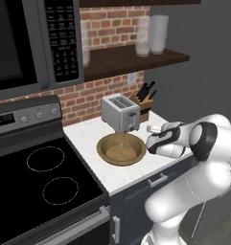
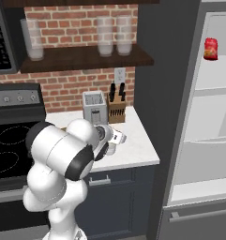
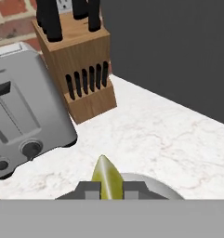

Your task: Grab a lemon wedge from the fridge and one ice cube from the ice bowl, and put them in the glass of lemonade.

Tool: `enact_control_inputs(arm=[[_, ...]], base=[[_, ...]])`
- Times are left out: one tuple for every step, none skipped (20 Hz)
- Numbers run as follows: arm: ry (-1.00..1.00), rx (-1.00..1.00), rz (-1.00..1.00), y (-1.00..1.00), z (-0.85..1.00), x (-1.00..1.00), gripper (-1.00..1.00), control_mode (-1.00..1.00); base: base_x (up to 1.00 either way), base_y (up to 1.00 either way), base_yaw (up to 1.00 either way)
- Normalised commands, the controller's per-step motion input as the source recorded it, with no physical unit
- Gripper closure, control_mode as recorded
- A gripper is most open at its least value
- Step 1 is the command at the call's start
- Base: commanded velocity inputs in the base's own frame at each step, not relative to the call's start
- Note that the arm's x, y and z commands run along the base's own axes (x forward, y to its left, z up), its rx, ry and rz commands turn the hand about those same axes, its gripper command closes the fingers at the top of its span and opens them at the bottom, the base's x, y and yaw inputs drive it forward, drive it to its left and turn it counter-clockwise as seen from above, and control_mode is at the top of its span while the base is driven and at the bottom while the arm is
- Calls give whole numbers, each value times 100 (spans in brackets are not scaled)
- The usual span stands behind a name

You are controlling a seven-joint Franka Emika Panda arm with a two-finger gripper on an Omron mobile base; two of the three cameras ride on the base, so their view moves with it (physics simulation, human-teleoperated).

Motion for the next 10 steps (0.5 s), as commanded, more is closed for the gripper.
enact_control_inputs(arm=[[0,0,0,0,-9,-2,100,-100],[0,0,0,0,-1,-9,100,-100],[0,0,0,0,0,-14,100,-100],[0,0,0,0,0,-13,100,-100],[0,0,0,0,0,-9,100,-100],[0,0,0,0,7,-3,100,-100],[0,0,0,0,16,0,100,-100],[0,0,0,0,27,0,100,-100],[0,0,0,0,44,0,-100,-100],[0,0,0,0,46,0,-100,-100]], base=[[0,0,0],[0,0,0],[0,0,0],[0,0,0],[0,0,0],[0,0,0],[0,0,0],[0,0,0],[0,0,0],[0,0,0]])
